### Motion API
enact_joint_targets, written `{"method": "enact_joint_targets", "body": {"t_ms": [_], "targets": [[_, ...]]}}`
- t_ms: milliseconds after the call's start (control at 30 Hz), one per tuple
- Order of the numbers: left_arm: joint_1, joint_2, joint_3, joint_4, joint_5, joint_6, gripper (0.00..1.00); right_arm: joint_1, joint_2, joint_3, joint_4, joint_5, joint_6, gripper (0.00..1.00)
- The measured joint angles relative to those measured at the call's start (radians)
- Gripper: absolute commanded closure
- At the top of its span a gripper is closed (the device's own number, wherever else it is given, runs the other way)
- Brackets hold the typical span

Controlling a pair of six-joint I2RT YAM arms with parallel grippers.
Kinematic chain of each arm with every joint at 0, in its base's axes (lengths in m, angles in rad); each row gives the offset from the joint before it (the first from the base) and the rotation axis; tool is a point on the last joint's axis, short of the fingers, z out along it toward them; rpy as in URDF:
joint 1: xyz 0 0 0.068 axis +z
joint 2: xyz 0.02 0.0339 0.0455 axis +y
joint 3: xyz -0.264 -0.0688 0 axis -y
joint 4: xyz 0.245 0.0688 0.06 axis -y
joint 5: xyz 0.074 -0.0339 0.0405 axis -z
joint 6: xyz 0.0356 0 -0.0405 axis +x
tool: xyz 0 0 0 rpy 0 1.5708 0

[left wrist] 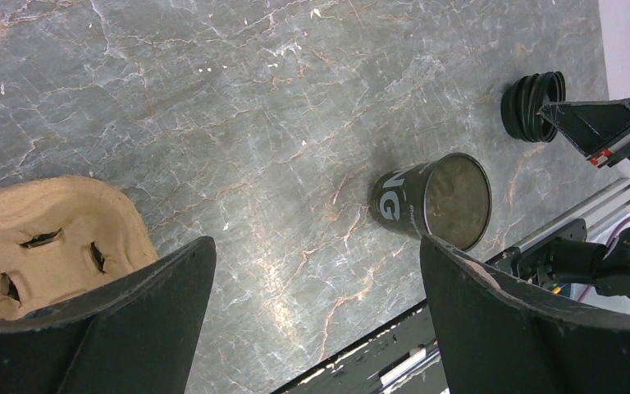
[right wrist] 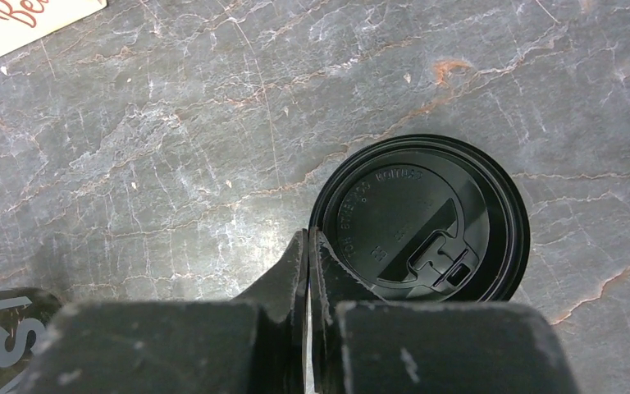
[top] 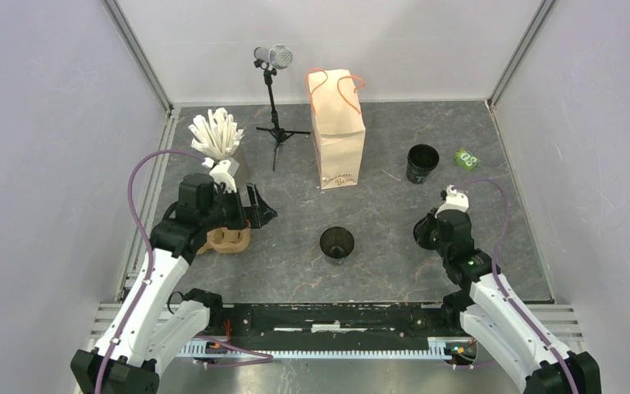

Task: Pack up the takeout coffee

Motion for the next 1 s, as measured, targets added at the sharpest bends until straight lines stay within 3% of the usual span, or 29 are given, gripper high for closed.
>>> {"method": "enact_joint_targets", "body": {"t_ms": [700, 833, 1000], "targets": [[0.000, 0.000, -0.007, 0.000, 0.000, 0.000, 0.00, -0.010, -0.132, 0.010, -0.039, 0.016, 0.003, 1.00], [0.000, 0.000, -0.007, 0.000, 0.000, 0.000, 0.00, -0.010, -0.103, 0.017, -0.041, 0.008, -0.006, 0.80], [0.000, 0.000, -0.007, 0.000, 0.000, 0.000, 0.00, -0.010, -0.034, 0.023, -0.044, -0.008, -0.005, 0.69]]}}
